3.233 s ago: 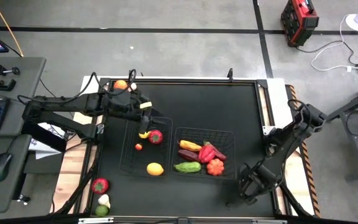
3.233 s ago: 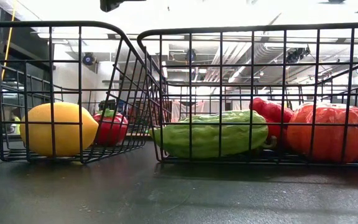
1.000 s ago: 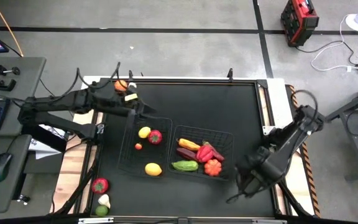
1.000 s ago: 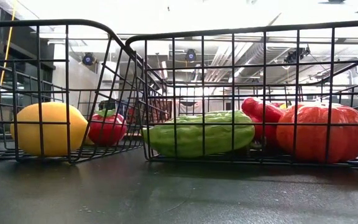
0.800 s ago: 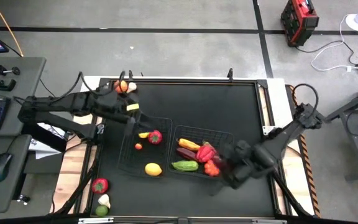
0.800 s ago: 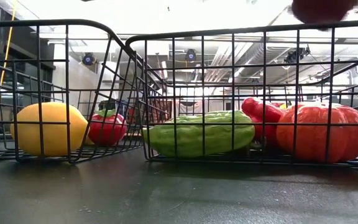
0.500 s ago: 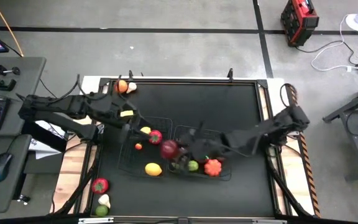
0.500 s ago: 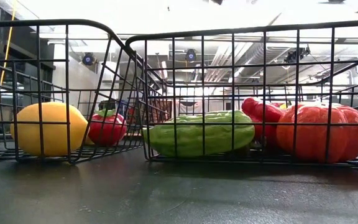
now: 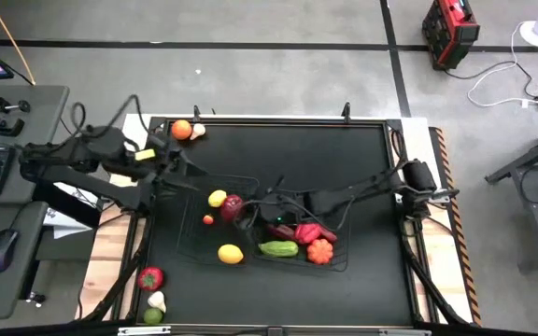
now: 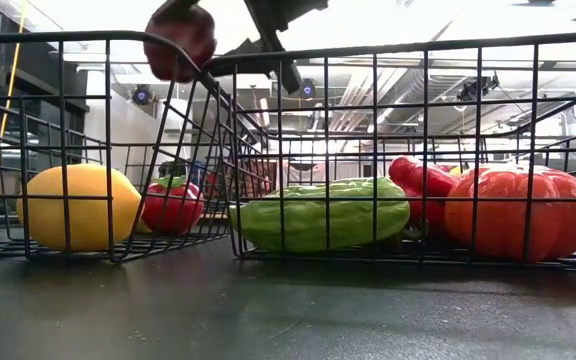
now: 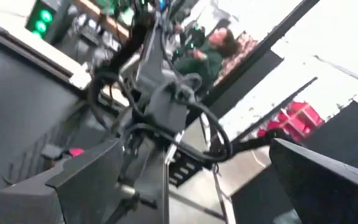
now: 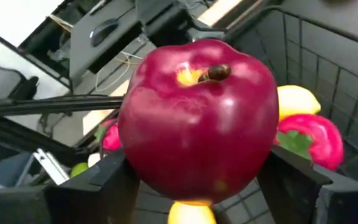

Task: Sort produce into baskets
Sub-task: Put the red apple into the left wire basket, then put the bottom white garlic into the right wire basket

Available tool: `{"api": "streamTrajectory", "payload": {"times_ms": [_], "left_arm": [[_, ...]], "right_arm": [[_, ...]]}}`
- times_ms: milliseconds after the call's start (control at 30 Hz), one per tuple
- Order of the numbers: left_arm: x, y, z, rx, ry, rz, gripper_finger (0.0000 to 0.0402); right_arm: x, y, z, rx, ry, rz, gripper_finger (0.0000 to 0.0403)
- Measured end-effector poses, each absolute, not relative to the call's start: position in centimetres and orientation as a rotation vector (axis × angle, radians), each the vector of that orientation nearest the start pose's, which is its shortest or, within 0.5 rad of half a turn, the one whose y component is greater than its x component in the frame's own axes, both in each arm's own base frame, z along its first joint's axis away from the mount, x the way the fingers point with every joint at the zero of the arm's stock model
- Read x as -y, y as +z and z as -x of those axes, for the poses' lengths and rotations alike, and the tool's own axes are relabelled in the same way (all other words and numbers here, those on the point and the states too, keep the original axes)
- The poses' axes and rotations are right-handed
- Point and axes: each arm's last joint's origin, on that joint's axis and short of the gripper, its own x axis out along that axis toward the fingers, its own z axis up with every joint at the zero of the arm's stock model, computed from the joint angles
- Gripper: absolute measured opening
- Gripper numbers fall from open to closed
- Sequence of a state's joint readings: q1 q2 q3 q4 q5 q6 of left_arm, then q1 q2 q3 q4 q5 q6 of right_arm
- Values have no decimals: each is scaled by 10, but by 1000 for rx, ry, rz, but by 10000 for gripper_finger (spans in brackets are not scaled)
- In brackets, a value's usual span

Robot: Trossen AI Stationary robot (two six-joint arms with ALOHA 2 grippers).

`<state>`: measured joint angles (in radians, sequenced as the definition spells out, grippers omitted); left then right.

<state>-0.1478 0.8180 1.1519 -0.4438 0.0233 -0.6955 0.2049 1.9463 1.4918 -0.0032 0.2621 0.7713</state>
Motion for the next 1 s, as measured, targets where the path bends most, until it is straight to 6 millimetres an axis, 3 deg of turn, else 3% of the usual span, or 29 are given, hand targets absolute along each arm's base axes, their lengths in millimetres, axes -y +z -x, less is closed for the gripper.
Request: {"api": "streamTrajectory", "payload": {"times_ms": [200,433,667,767,867,1000], "left_arm": [[21,424,-137,-156,-119,661,395],[21,418,-136,-217,-109,663,395],[22,417,-136,-235,-123,678,395],[24,412,-138,-293,-114,726,395],[34,396,-144,-474,-78,806,395],[70,370,-163,-769,-119,850,395]], "right_arm": [[-78,255,-446,-406,-94,-650,278],[-63,255,-449,-434,-38,-668,389],[-45,277,-445,-352,-11,-639,355],[-35,300,-431,-349,-9,-573,353],[-24,332,-404,-349,-53,-488,353],[-13,363,-363,-407,-176,-391,353]]}}
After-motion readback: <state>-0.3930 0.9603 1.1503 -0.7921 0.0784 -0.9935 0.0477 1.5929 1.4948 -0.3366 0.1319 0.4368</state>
